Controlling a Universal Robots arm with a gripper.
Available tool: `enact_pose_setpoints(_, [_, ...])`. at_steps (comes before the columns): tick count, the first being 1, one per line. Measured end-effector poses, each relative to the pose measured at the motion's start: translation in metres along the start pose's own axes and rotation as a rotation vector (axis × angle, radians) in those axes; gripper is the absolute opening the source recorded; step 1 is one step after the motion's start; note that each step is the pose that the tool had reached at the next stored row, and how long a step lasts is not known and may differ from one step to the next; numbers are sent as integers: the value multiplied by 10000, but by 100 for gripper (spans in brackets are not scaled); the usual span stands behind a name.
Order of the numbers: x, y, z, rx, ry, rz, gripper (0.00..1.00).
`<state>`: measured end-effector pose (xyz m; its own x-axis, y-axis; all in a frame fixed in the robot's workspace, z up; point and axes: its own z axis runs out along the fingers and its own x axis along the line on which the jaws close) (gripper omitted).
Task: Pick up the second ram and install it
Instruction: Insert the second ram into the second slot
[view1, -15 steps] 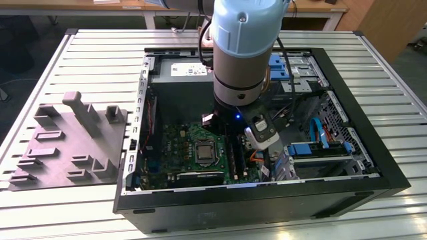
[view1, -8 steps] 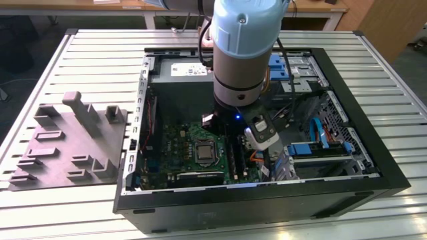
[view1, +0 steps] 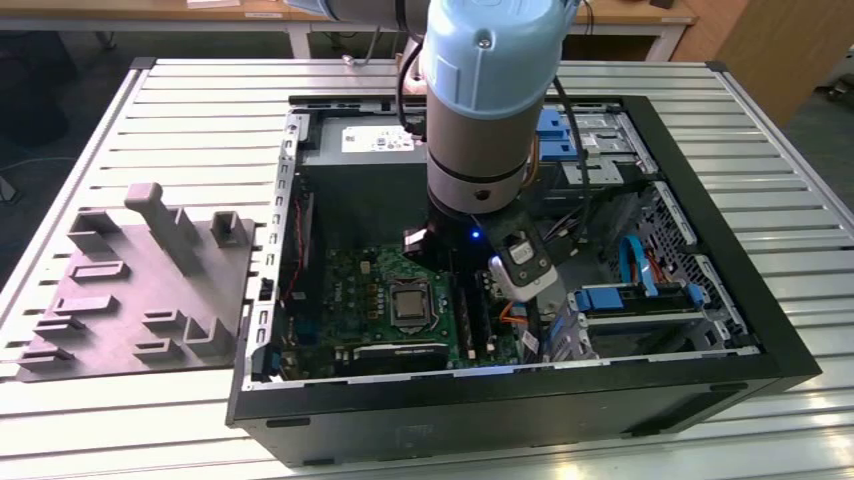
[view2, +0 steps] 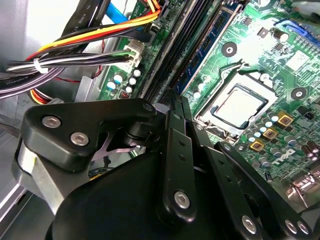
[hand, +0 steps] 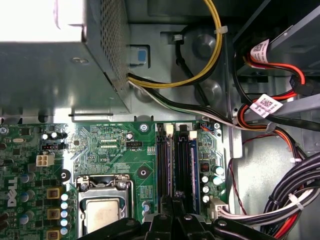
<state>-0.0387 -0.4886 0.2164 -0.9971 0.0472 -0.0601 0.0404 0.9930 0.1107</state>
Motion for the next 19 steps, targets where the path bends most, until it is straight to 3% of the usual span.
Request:
enact_pose_setpoints(13, [0,1,8,-9,-3,1,12])
enact_pose_setpoints(14, [1,0,5,-4,-2,1,18])
enact_pose_setpoints(19, [-1,2,-21,-1,0,0,18])
